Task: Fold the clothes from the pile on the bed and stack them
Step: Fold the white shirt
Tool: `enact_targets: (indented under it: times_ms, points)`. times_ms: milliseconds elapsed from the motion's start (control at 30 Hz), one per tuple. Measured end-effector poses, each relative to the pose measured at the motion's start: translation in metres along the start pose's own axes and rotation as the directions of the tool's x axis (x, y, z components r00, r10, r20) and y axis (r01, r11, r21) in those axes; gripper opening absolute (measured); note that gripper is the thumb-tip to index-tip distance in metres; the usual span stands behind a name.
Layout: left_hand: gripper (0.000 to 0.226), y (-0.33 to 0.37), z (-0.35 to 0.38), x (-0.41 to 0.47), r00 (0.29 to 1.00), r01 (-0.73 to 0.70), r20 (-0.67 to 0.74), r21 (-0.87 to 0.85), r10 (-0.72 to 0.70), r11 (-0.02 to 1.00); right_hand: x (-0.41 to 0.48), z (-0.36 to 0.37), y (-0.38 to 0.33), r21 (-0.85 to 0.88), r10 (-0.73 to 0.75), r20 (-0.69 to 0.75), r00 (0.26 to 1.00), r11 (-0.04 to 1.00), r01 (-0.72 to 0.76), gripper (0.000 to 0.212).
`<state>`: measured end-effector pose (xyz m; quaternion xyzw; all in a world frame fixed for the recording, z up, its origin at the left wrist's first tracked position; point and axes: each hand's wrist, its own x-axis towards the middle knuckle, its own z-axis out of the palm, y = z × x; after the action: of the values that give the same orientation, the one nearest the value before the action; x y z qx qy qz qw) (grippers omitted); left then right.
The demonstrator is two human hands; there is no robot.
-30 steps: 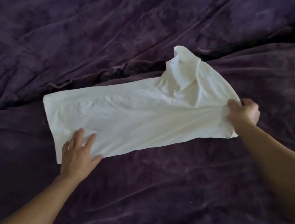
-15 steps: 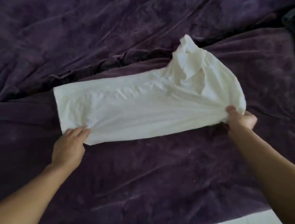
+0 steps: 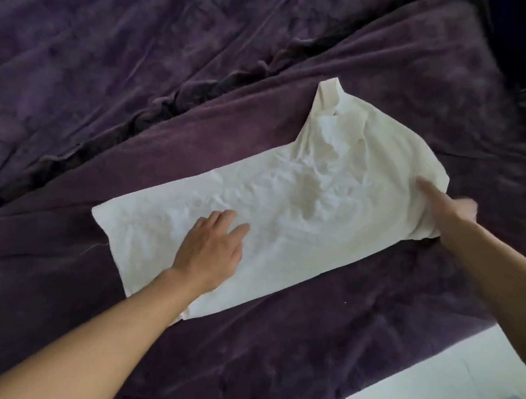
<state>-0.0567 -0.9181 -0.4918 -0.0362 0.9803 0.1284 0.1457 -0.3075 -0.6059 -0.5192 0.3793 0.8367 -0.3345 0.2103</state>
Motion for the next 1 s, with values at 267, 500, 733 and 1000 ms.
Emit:
enact_targets:
  times_ms: [267,500,733,1000]
  points:
    - [0.065,0.052,0.023,0.161,0.948,-0.040,0.318,0.014,0.033,0.999,0.013,0.008,-0.009,0.141,-0.199,0.254,0.946,0.976,0.167,0.035]
    - [0.038,-0.001,-0.015,0.131,0.955,0.254,-0.031,-0.428,-0.295,0.867,-0.079,-0.007,-0.044,-0.015,-0.700,0.227,0.677,0.693,0.721,0.025]
    - [0.028,-0.102,-0.045,0.035,0.686,0.642,-0.052,-0.427,-0.726,0.637,-0.198,0.089,-0.002,-0.272,-0.639,0.708,0.301,0.147,0.951,0.042]
    - [0.030,-0.056,-0.021,0.013,0.859,0.443,-0.111,-0.327,-0.500,0.835,-0.181,0.093,0.056,-0.137,-0.603,0.691,0.400,0.434,0.891,0.040]
